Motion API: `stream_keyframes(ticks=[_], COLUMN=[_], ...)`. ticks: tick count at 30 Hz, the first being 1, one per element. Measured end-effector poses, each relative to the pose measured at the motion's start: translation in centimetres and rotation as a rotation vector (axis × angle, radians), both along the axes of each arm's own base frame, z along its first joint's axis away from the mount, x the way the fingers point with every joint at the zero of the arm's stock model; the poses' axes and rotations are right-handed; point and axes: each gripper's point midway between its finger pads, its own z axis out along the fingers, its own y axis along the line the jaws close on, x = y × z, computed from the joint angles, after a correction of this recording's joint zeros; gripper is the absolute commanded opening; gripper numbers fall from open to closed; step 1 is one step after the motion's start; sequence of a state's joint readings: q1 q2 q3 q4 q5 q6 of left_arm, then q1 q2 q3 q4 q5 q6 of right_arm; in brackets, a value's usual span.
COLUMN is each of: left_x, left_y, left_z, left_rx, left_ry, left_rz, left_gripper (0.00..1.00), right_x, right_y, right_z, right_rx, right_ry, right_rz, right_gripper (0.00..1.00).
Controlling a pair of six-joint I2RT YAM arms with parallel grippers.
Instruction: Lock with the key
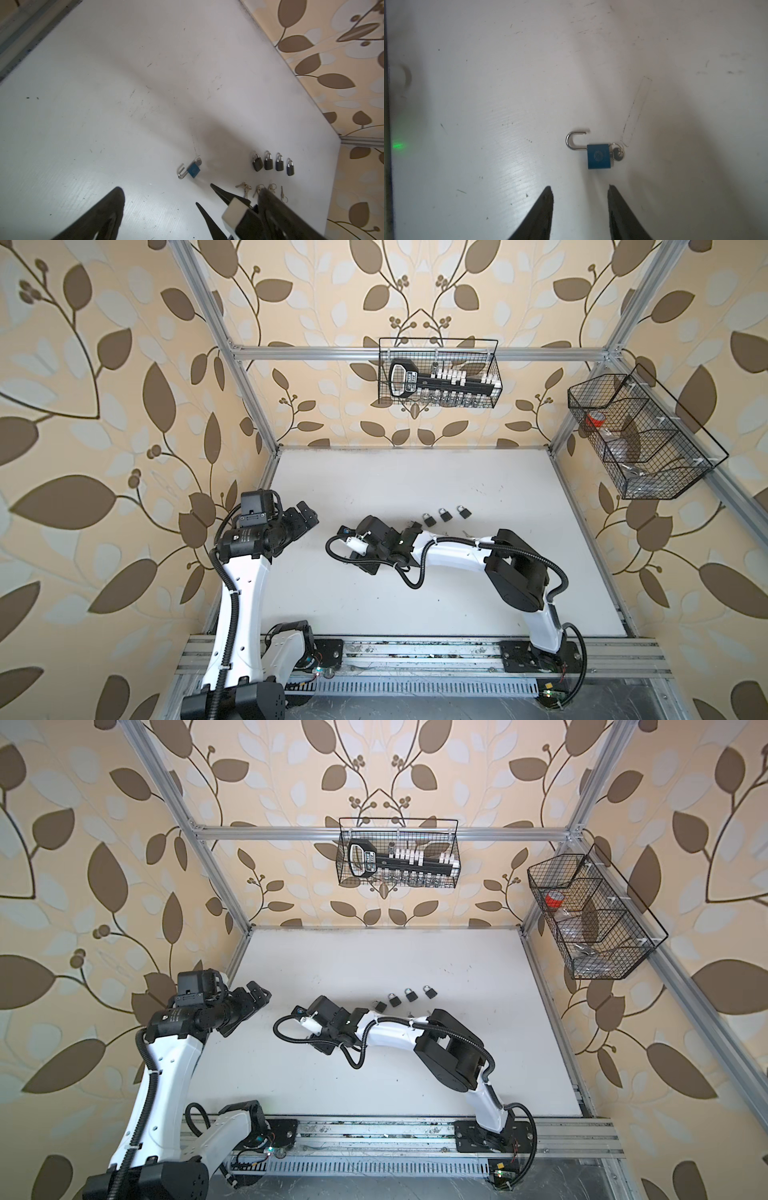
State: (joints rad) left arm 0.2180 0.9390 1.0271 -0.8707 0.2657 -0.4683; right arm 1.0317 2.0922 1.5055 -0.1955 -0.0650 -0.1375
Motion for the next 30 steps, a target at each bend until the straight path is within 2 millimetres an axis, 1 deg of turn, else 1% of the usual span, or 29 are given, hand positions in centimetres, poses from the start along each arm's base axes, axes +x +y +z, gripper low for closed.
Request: stream_keyframes(ticks=[4,6,10,13,16,18,25,30], left_x=[-0.1,0.0,0.5,1.1,1.8,2.0,2.5,2.5], left_y=[-1.4,-1.6,-2.2,-2.4,-2.3,-2.4,-2.8,-3.0], left_z=[0.4,0.3,-0.1,-1.0,-1.9,-2.1,-1.4,-1.3], left_rx=[-0.088,-0.130,-0.239,-0.335,-0.418,-0.451,-0.480,-0.489], left_ry=[-0.048,-0.054,-0.077,-0.077,-0.071,-0.067,-0.096,-0.098], left_rz=[-0.042,-0.045,-0.050,-0.039,-0.018,-0.016,-0.048,-0.057], left_gripper=[0.99,0.99,0.99,0.99,0.99,0.99,0.99,0.99], right_x=[0.3,0.2,1.0,1.7,1.7,1.6,1.8,1.9], right_y=[0.7,0.8,1.6,1.9,1.7,1.7,2.7,3.0], right_z=[0.9,0.7,-0.7,-1.9,-3.1,-3.5,-4.0,-5.0], right_rx=[0.038,0.050,0.048,0.033,0.013,0.005,0.007,0.000], right_ry=[-0.066,-0.078,-0.064,-0.050,-0.023,-0.006,0.014,0.044], right_rz=[0.186,0.275,0.423,0.491,0.541,0.565,0.602,0.603], right_gripper=[0.44,0.45,0.46,0.47,0.48,0.48,0.49,0.49])
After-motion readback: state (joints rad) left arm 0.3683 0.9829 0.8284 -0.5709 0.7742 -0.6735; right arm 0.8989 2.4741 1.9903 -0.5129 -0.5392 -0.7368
